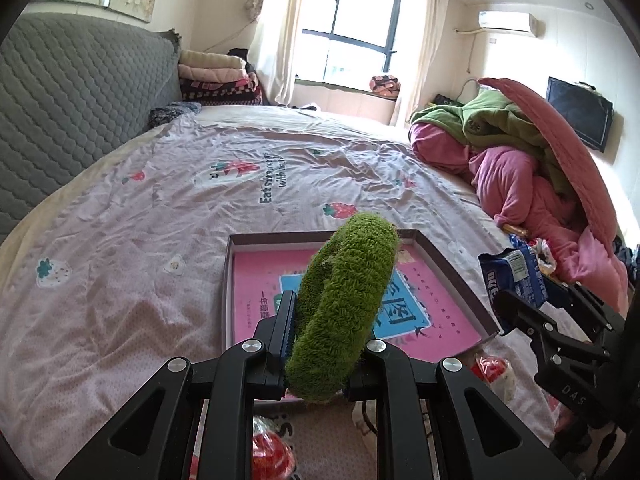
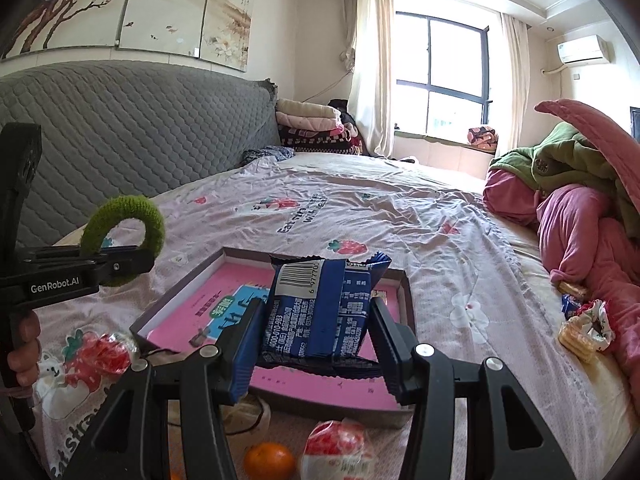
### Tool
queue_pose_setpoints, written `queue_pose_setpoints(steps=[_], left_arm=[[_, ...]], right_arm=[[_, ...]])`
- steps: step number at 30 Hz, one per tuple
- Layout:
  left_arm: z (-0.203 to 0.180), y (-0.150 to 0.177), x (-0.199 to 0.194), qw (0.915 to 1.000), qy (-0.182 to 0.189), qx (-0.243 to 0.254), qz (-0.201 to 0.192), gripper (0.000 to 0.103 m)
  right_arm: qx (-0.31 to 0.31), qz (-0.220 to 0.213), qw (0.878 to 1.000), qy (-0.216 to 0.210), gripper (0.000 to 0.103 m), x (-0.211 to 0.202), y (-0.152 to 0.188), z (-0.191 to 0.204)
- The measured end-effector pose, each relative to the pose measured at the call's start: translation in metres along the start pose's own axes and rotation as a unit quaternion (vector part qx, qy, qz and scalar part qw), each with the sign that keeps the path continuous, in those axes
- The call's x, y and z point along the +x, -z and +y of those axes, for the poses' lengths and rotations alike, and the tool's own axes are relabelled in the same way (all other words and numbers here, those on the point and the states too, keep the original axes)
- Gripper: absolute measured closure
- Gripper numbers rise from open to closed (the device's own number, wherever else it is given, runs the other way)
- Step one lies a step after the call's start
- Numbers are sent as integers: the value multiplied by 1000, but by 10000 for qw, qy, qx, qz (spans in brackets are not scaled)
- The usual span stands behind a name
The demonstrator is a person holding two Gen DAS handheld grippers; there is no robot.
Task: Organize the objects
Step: 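Carry the green ring over the pink book tray while the right tool carries the packet there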
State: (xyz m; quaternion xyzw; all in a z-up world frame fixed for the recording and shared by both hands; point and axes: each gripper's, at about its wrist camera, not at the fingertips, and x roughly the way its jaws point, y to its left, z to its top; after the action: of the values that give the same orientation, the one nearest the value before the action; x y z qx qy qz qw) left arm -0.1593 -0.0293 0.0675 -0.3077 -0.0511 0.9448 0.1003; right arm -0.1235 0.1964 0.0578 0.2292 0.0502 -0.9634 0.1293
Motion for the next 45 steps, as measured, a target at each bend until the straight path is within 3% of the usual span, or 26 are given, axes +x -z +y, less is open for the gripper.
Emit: queue_pose_setpoints(steps=[8, 17, 35, 45], left_arm=[[6, -9, 15, 10000, -64, 74, -8, 85], [12, -9, 45, 9991, -107, 7, 420, 85], [12, 0, 85, 9938, 152, -89, 1101, 85], [5, 8, 104, 9907, 40, 12, 1358, 85]], right_arm=[[95, 22, 9999, 29, 51, 9, -7, -12], [78, 136, 9998, 117, 51, 30, -13, -23], [440, 1101, 9928, -166, 51, 77, 11, -37], [501, 1527, 9868, -220, 51, 92, 25, -36]])
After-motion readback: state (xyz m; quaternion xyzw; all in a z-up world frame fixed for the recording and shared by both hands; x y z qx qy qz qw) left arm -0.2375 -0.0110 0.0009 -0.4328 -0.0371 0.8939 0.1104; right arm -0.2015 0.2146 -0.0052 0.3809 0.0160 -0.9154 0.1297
